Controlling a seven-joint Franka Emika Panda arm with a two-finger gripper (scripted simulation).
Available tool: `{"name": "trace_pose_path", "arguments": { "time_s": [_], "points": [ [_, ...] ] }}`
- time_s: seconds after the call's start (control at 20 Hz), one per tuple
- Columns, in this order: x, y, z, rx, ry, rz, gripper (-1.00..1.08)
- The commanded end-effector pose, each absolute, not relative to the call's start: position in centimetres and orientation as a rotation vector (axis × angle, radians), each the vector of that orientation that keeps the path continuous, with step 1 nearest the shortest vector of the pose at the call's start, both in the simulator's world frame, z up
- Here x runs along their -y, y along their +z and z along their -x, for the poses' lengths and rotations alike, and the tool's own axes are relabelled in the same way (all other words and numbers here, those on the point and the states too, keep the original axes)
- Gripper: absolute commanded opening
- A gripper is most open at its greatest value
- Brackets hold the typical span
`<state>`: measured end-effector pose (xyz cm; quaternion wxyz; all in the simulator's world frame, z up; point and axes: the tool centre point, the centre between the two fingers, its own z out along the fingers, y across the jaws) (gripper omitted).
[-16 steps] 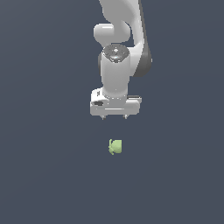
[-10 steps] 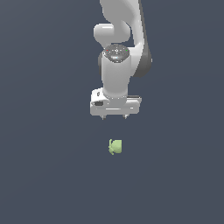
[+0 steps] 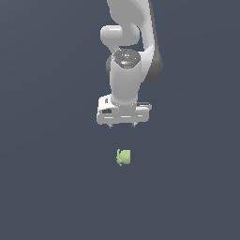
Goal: Pick up the object and move it to a goal position.
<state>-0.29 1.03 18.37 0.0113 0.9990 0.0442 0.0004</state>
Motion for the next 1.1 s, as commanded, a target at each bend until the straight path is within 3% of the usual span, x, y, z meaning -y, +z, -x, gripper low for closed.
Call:
{"name": "trace_pose_path", "arguments": {
  "time_s": [0.0,1.05],
  "points": [
    [-1.0,18.2,0.1,-0.131,0.0,-3.117,1.0],
    [-1.6,10.5,-7.1,0.118,0.0,-3.136,1.0]
  ]
}}
